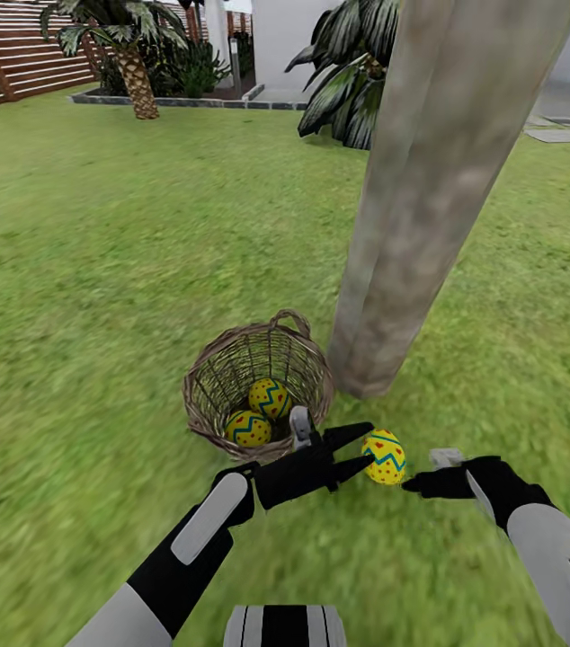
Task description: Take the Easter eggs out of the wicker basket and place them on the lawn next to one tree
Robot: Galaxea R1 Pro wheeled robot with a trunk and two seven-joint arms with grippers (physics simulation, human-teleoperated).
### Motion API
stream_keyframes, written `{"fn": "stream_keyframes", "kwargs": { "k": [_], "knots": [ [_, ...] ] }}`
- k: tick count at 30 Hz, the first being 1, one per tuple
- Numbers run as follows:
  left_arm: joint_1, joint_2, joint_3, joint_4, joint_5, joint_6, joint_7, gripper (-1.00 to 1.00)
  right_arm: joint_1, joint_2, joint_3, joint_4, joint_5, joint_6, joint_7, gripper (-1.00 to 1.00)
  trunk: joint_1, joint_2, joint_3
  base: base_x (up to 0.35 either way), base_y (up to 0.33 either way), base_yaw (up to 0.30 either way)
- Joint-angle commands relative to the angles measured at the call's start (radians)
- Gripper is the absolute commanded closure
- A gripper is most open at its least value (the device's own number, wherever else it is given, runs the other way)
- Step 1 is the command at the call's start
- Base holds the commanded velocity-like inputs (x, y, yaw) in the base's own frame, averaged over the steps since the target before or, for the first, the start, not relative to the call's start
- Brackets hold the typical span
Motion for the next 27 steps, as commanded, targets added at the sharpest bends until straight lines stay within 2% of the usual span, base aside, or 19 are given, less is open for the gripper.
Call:
{"fn": "stream_keyframes", "kwargs": {
  "k": [1, 2, 4, 6, 10, 12, 18, 21, 27],
  "knots": [
    [-0.001, 0.000, -0.001, -0.017, 0.002, 0.004, -0.001, -1.00, 0.001, -0.021, -0.009, 0.002, 0.011, 0.008, 0.101, -1.00, -0.001, 0.000, 0.003, 0.000, 0.000, 0.000],
    [-0.001, 0.001, -0.002, -0.041, 0.001, 0.004, -0.001, -1.00, 0.004, -0.034, -0.009, 0.003, 0.015, 0.009, 0.184, -1.00, -0.001, 0.000, 0.007, 0.000, 0.000, 0.000],
    [-0.001, 0.003, -0.009, -0.096, 0.000, 0.005, 0.000, -1.00, 0.009, -0.056, -0.009, 0.002, 0.023, 0.008, 0.306, -1.00, -0.002, 0.001, 0.015, 0.000, 0.000, 0.000],
    [-0.001, 0.004, -0.026, -0.127, -0.001, 0.005, 0.001, -1.00, 0.010, -0.074, -0.009, 0.003, 0.026, 0.006, 0.385, -1.00, -0.003, 0.001, 0.023, 0.000, 0.000, 0.000],
    [-0.001, 0.005, -0.050, -0.148, -0.004, 0.004, 0.001, -1.00, 0.011, -0.109, -0.008, 0.005, 0.028, 0.005, 0.499, -1.00, -0.005, 0.002, 0.038, 0.000, 0.000, 0.000],
    [-0.001, 0.005, -0.054, -0.150, -0.005, 0.004, 0.002, -1.00, 0.014, -0.123, -0.007, 0.007, 0.028, 0.005, 0.539, -1.00, -0.005, 0.003, 0.046, 0.000, 0.000, 0.000],
    [-0.001, 0.005, -0.056, -0.152, -0.004, 0.004, 0.062, -1.00, 0.026, -0.130, -0.007, 0.009, 0.028, 0.006, 0.600, -1.00, -0.008, 0.004, 0.069, -0.043, 0.000, 0.000],
    [-0.001, 0.005, -0.055, -0.152, -0.002, 0.004, 0.076, -1.00, 0.027, -0.130, -0.007, 0.010, 0.027, 0.006, 0.631, -1.00, -0.010, 0.005, 0.081, -0.259, 0.000, 0.000],
    [-0.001, 0.006, -0.054, -0.153, 0.000, 0.004, 0.081, -1.00, 0.029, -0.129, -0.006, 0.011, 0.026, 0.007, 0.648, -1.00, -0.012, 0.006, 0.104, -0.317, 0.000, 0.000]
  ]
}}
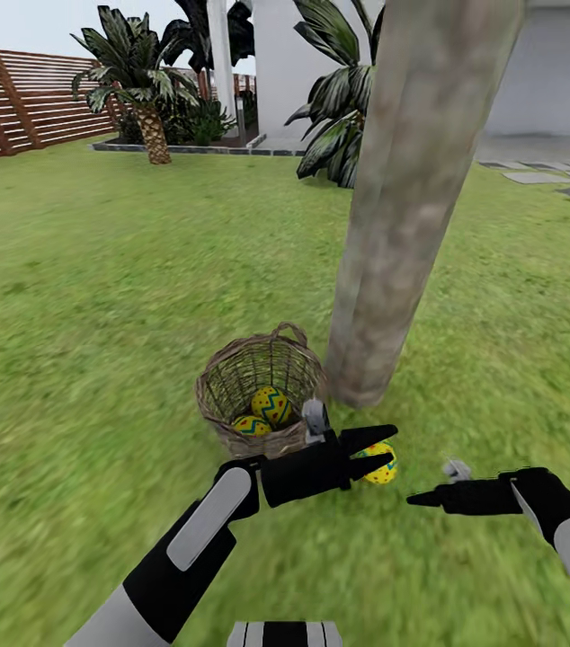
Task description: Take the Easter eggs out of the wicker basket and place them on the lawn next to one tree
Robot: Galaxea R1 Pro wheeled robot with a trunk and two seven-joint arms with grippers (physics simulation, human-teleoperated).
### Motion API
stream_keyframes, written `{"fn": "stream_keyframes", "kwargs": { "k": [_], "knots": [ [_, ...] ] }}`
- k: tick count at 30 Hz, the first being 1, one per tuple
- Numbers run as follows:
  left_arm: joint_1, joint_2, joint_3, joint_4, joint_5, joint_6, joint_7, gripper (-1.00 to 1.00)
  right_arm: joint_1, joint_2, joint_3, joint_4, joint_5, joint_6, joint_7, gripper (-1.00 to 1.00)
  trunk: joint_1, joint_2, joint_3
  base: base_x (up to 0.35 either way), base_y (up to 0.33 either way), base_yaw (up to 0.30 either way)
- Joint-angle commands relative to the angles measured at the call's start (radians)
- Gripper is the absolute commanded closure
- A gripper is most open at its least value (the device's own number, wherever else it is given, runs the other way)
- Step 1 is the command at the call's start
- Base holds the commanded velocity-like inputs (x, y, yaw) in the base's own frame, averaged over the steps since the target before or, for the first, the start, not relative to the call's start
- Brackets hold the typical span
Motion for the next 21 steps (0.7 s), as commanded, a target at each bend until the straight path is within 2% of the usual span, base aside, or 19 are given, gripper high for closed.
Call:
{"fn": "stream_keyframes", "kwargs": {
  "k": [1, 4, 8, 13, 21],
  "knots": [
    [-0.001, 0.000, 0.001, 0.000, 0.002, 0.004, -0.002, -1.00, 0.000, 0.000, -0.009, -0.001, 0.008, 0.009, 0.006, -1.00, -0.001, 0.000, 0.003, -0.329, 0.000, 0.000],
    [-0.001, 0.022, 0.004, -0.016, 0.003, 0.005, -0.003, -1.00, 0.003, -0.001, -0.009, -0.002, 0.008, 0.009, 0.006, -1.00, -0.003, 0.001, 0.015, -0.296, 0.000, 0.000],
    [0.002, 0.069, 0.003, -0.066, 0.006, 0.000, -0.008, -1.00, 0.003, 0.000, -0.009, -0.002, 0.008, 0.009, 0.007, -1.00, -0.003, 0.001, 0.015, -0.077, 0.000, 0.000],
    [0.003, 0.075, 0.005, -0.071, 0.007, -0.001, -0.009, -1.00, 0.004, 0.000, -0.009, -0.002, 0.008, 0.009, 0.007, -1.00, -0.003, 0.001, 0.015, 0.040, 0.040, 0.000],
    [0.003, 0.076, 0.007, -0.074, 0.008, 0.000, -0.011, -1.00, 0.004, 0.004, -0.009, -0.001, 0.005, 0.012, 0.007, -1.00, -0.003, 0.001, 0.016, 0.197, 0.227, -0.018]
  ]
}}
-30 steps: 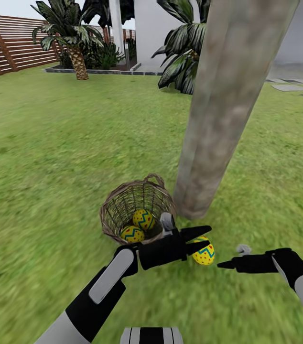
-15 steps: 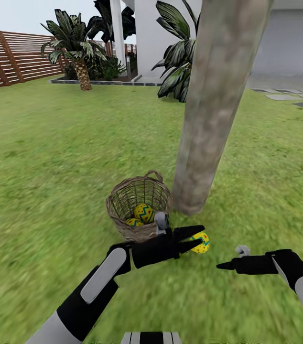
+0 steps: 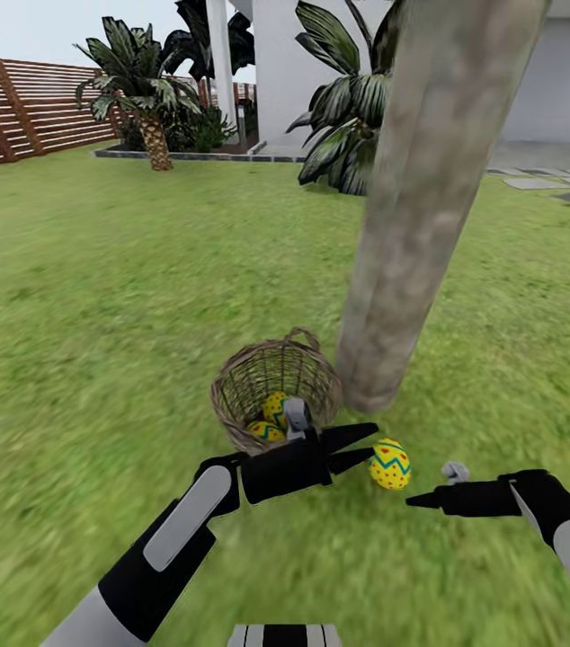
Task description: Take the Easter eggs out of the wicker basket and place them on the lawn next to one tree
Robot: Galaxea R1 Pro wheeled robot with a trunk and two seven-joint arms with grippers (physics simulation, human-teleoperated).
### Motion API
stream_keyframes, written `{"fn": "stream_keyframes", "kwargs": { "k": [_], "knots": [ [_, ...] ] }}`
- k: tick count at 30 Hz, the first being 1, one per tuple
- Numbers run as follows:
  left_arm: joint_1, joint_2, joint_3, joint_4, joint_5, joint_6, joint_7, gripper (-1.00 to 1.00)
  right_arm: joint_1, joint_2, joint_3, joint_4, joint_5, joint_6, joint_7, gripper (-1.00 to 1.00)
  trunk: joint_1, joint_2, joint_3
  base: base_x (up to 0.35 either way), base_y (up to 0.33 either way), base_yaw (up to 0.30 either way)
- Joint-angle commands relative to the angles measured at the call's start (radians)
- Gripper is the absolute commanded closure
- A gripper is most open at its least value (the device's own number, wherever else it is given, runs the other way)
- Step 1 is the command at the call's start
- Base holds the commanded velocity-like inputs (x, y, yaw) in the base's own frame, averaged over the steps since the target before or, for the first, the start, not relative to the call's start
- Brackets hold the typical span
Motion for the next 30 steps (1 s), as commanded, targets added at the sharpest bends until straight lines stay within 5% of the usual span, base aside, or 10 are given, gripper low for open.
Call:
{"fn": "stream_keyframes", "kwargs": {
  "k": [1, 17, 30],
  "knots": [
    [-0.001, 0.000, 0.000, 0.001, 0.003, 0.004, -0.002, -1.00, -0.001, 0.000, -0.009, 0.000, 0.007, 0.009, 0.006, -1.00, 0.000, 0.000, 0.000, 0.206, 0.257, -0.154],
    [0.000, -0.003, -0.001, 0.004, 0.001, 0.002, -0.003, -1.00, 0.000, 0.001, -0.009, 0.020, 0.000, 0.011, 0.009, -1.00, 0.000, 0.000, 0.016, 0.088, 0.129, -0.232],
    [0.000, -0.007, 0.000, 0.007, 0.003, 0.002, -0.020, -1.00, 0.000, 0.003, -0.009, 0.020, 0.001, 0.009, 0.008, -1.00, 0.000, 0.000, 0.030, 0.000, 0.288, -0.241]
  ]
}}
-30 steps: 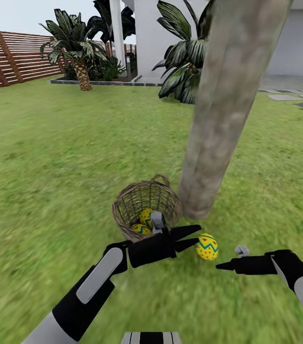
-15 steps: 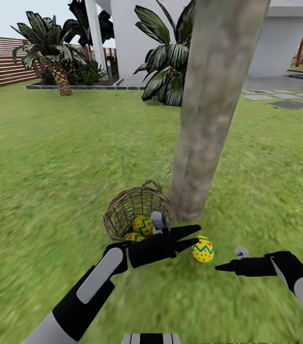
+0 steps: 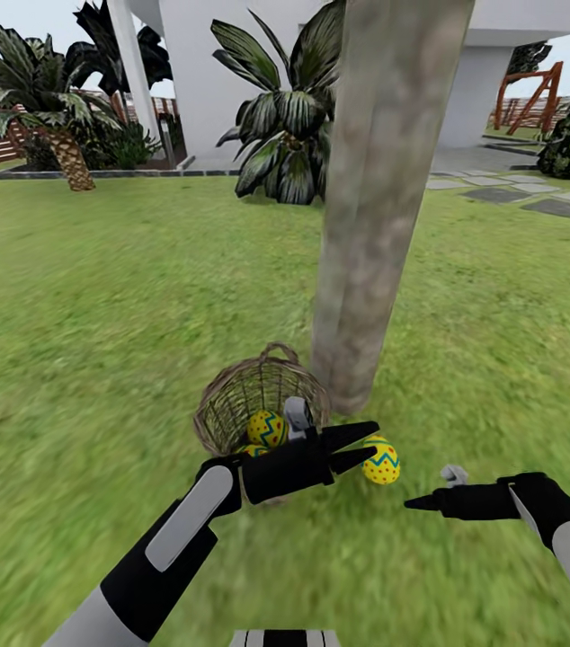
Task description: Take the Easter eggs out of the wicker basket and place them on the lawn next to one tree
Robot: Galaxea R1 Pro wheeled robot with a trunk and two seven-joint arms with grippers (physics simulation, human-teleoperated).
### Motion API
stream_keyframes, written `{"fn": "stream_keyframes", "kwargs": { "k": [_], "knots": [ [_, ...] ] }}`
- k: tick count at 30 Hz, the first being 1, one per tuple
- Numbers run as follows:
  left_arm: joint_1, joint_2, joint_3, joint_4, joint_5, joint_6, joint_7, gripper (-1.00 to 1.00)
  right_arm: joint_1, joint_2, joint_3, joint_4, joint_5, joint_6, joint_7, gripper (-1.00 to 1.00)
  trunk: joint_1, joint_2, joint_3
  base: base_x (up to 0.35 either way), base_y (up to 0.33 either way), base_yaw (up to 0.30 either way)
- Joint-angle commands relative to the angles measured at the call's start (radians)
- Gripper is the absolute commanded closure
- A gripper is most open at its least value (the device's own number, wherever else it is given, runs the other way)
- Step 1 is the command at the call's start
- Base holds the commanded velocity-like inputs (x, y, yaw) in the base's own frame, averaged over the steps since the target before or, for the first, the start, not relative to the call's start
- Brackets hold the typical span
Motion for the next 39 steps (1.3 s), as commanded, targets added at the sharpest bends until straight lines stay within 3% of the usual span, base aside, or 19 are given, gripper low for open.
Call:
{"fn": "stream_keyframes", "kwargs": {
  "k": [1, 22, 33, 34, 36, 39],
  "knots": [
    [0.000, 0.000, 0.000, 0.000, 0.003, 0.004, -0.002, -1.00, -0.001, 0.001, -0.008, -0.001, 0.009, 0.009, 0.005, -1.00, 0.000, 0.000, 0.000, 0.000, 0.303, -0.241],
    [0.000, 0.002, 0.000, 0.000, 0.003, 0.004, -0.022, -1.00, 0.001, 0.002, -0.008, 0.013, 0.012, 0.004, -0.008, -1.00, 0.000, 0.000, 0.023, 0.000, 0.304, -0.237],
    [-0.001, 0.011, 0.007, -0.004, 0.003, 0.005, -0.022, -1.00, 0.001, 0.002, -0.008, 0.016, 0.017, 0.001, -0.023, -1.00, 0.000, 0.000, 0.024, 0.000, 0.304, -0.027],
    [-0.001, 0.037, 0.063, -0.008, 0.004, 0.013, -0.032, -1.00, 0.001, 0.001, -0.008, 0.011, 0.019, 0.000, -0.034, -1.00, 0.000, 0.000, 0.024, 0.000, 0.303, 0.000],
    [-0.001, 0.062, 0.101, -0.009, 0.012, 0.026, -0.053, -1.00, 0.001, 0.001, -0.008, 0.008, 0.020, 0.000, -0.049, -1.00, 0.000, 0.000, 0.024, 0.000, 0.293, 0.000],
    [-0.001, 0.124, 0.162, -0.010, 0.054, 0.082, -0.110, -1.00, 0.001, 0.003, -0.008, 0.001, 0.021, -0.001, -0.096, -1.00, 0.000, 0.000, 0.024, 0.000, 0.222, 0.000]
  ]
}}
